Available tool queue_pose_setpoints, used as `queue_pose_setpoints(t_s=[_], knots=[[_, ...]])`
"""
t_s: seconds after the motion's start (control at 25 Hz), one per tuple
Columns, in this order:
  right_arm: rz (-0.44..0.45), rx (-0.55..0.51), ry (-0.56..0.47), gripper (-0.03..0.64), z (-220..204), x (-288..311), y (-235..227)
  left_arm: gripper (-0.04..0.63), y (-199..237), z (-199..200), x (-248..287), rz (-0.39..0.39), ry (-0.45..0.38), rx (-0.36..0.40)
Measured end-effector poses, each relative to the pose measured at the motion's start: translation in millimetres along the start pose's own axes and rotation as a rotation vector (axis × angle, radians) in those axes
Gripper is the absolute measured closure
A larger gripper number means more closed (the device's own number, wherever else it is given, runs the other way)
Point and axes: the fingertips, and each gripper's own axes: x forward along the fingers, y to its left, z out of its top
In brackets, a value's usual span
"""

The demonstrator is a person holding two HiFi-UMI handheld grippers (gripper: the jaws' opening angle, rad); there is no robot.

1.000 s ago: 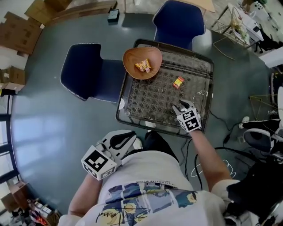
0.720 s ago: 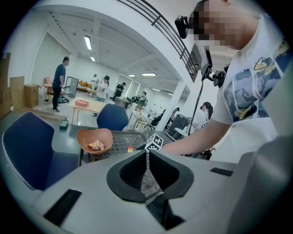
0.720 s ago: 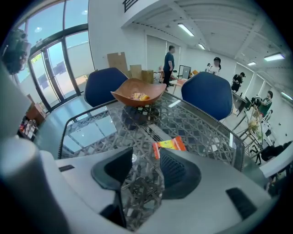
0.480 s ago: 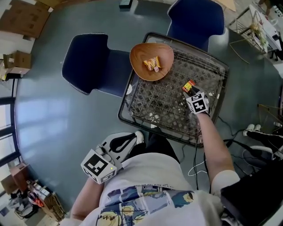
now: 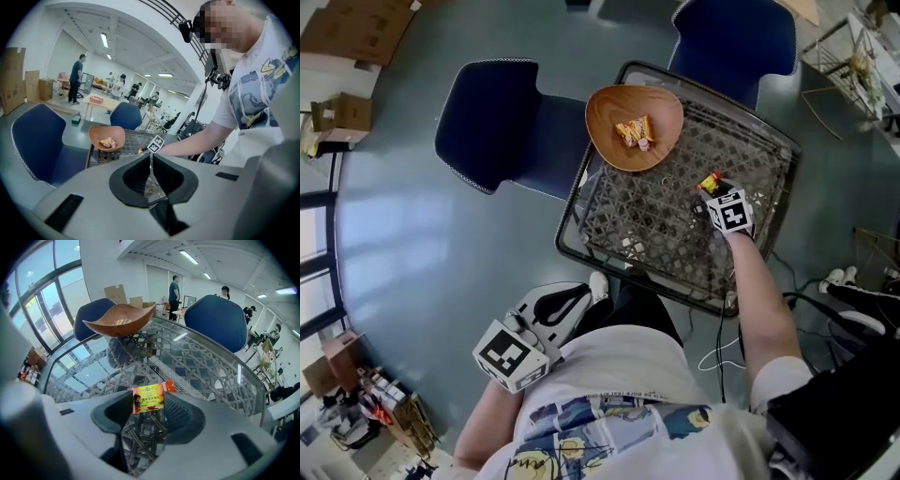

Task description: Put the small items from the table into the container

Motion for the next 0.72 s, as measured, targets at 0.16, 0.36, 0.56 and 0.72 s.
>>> queue_pose_setpoints(t_s=[0.16,0.36,0.56,0.72], knots=[[-0.018,-0.003,-0.008,0.461,0.6,-2.6,0.6,0.584,0.4,3.0,0.2,-0.002,-0.006,0.002],[-0.037,0.01,-0.025,0.495,2.7,-11.7,4.8,0.584,1.1,4.5,0.0,-0.009,-0.019,0.01],[-0.02,0.007,-0.1,0.5,30.4,-41.2,17.6,0.584,-0.5,5.8,-0.8,-0.021,-0.039,0.018],[0.0,-0.033,-0.174,0.505,73.1,-63.5,32.9,0.584,-1.9,7.2,-4.7,-0.026,-0.06,0.023]])
